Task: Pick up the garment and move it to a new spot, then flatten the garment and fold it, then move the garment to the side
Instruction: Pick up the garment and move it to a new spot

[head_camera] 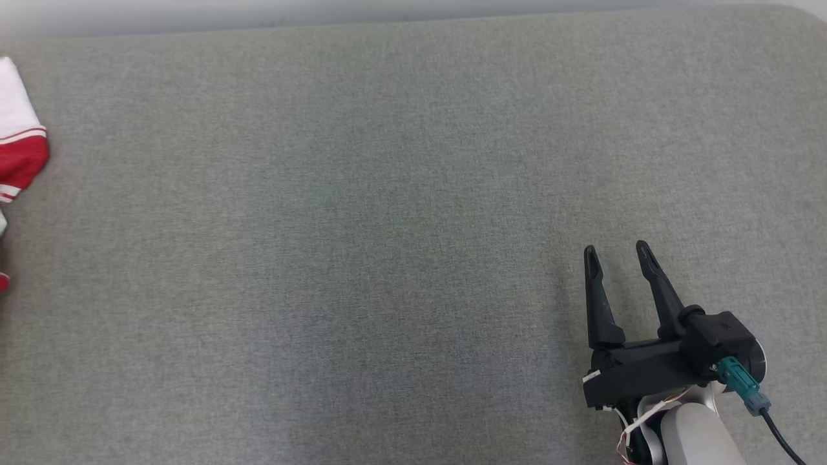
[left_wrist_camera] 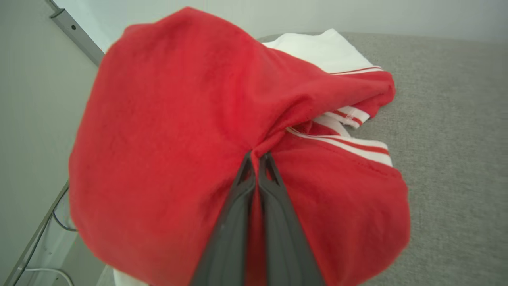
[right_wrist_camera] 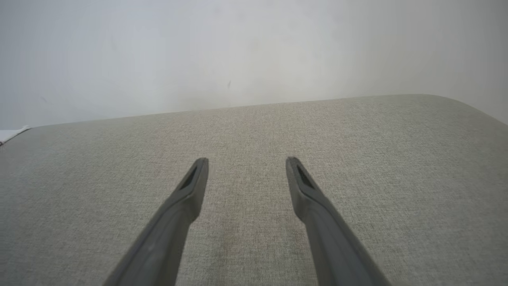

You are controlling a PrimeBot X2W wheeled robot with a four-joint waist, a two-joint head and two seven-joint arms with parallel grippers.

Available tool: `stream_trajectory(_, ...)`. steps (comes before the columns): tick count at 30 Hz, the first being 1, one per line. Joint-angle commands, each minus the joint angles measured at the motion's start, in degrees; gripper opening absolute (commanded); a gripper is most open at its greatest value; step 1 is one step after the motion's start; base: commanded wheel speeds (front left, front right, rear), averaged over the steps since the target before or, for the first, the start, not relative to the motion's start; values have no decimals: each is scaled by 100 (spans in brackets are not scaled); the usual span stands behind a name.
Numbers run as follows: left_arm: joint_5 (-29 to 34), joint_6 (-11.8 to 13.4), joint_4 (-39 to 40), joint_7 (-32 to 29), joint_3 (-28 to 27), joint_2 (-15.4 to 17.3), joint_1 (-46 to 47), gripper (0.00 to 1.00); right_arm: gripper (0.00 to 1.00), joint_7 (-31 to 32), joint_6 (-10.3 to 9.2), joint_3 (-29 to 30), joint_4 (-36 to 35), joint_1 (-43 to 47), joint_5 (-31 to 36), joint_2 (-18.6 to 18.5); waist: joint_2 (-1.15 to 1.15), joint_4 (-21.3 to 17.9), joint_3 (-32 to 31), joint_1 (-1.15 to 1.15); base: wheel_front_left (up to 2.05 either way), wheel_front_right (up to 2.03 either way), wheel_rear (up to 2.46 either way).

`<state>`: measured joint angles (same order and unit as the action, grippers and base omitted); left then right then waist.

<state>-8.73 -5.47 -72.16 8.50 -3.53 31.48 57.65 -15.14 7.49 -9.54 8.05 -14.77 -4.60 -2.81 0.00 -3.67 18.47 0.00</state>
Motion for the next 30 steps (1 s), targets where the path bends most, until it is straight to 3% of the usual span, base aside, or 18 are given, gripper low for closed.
stream_trajectory(1, 30, 7, 63, 224, 49, 46, 68, 0, 100, -8, 0, -25, 15, 4, -38, -13, 0, 72, -90, 0, 0, 0, 0)
stream_trajectory(17, -42, -169, 1176, 678, 409, -154, 578, 0, 100, -8, 0, -71, 196, 289, -342, -14, 0, 214, -894, 0, 0, 0, 0)
stream_trajectory(30, -388, -194, 3027, 402, 1495, -403, 606, 0, 100, -8, 0, -104, 172, 389, -634, -14, 0, -58, -1142, 0, 0, 0, 0)
